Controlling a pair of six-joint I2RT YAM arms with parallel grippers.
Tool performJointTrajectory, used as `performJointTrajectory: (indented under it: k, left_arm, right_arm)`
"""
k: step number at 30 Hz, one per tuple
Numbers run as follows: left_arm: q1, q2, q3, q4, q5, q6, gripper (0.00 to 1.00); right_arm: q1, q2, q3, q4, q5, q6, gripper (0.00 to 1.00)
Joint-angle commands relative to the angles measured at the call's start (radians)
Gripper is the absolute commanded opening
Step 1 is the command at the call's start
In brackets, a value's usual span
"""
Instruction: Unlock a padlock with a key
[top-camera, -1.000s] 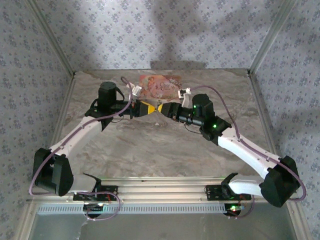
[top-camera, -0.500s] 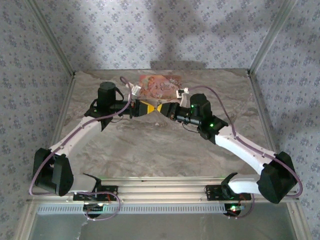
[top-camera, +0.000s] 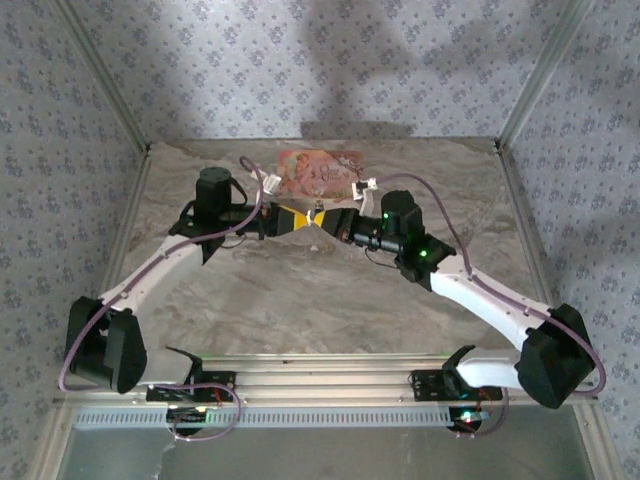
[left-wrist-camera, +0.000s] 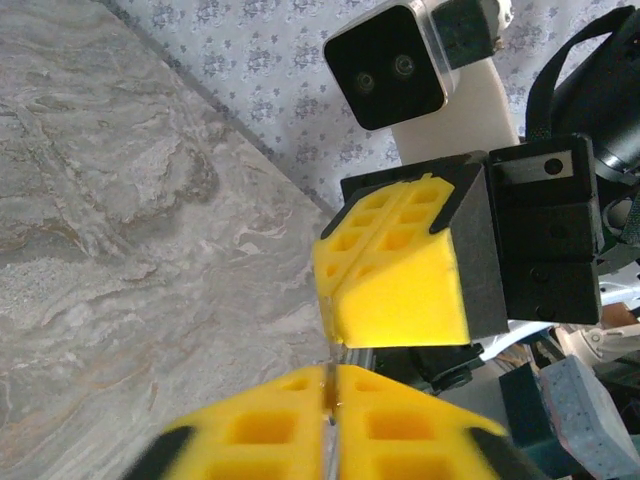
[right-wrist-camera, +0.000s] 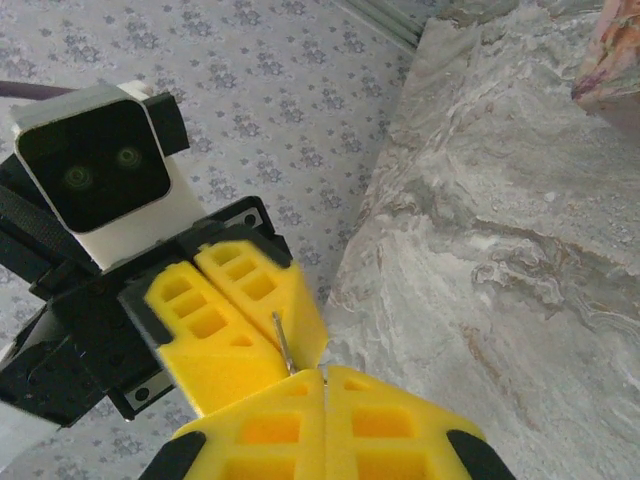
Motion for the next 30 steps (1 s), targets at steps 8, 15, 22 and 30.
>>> performJointTrajectory:
  k: [8,15,22,30]
  left_arm:
    - [0.019,-0.112,0.019,-0.210,-0.143,0.164,0.54]
    - [0.019,-0.159,-0.046,-0.005,-0.147,0.019,0.51]
    - [-0.008,-0.199,-0.151,0.328,-0.088,-0.184,0.51]
    - [-0.089,-0.201,-0.139,0.307,-0.058,-0.165,0.44]
  right_arm:
    - [0.069,0.050,0.439,-0.914,0.382,-0.500,0.00]
    - [0.083,0.067,0.480,-0.853,0.164,-0.608,0.00]
    - [0.013,0.046,0.450,-0.699,-0.075,-0.603,0.00]
    - [-0.003,0.089,0.562,-0.813,-0.183,-0.687,0.00]
